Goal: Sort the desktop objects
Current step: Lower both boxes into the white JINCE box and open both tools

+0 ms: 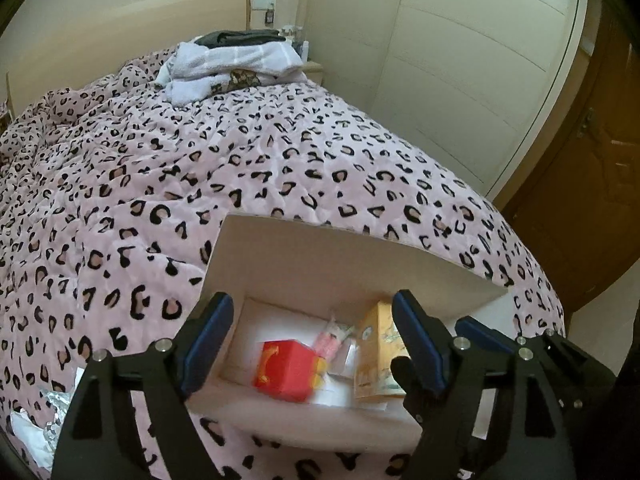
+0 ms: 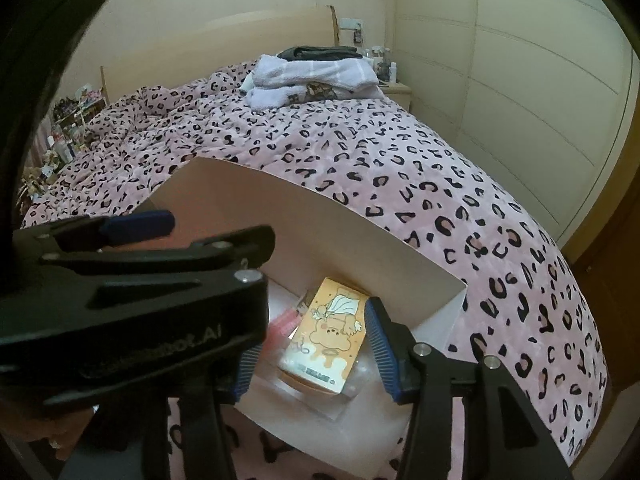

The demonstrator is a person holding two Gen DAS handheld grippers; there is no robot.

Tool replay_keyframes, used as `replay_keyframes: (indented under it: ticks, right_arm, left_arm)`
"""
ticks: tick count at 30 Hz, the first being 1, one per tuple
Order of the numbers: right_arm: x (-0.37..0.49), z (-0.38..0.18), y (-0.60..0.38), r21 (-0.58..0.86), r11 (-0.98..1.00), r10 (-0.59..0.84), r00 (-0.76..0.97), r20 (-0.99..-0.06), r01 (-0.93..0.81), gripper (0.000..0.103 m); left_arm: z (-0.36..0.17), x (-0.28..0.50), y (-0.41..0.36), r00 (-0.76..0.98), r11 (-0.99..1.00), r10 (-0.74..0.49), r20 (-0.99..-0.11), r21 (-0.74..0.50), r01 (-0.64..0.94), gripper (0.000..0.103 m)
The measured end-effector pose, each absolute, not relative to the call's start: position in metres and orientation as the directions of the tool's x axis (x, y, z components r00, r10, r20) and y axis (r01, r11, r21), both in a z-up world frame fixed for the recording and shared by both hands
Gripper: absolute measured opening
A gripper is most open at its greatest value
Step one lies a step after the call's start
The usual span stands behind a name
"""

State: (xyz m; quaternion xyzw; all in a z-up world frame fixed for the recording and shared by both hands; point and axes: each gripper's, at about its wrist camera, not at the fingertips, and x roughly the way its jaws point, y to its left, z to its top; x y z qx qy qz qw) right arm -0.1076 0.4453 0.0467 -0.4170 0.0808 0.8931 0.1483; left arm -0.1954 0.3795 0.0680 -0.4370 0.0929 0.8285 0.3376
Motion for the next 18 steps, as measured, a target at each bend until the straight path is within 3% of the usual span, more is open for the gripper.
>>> replay_keyframes:
  ticks: [4,18]
  right_arm:
    - [-0.104,0.051,0.449,0.023,-0.938,0.205,-0.607,-0.768,-0.346,0.06]
    - [-0.068,0.088,0.455,0.06,-0.924,0.213,-0.639,-0.739,-0.378,0.06]
  left_arm:
    - [0.074,-0.193,0.382,-0.409,-0.756,0.467,-0.784,-0.115,-0.644,0.092]
    - [0.118,-0.165,0.345,-0.453,-0.766,0.487,-0.747,-0.115,-0.633,0.092]
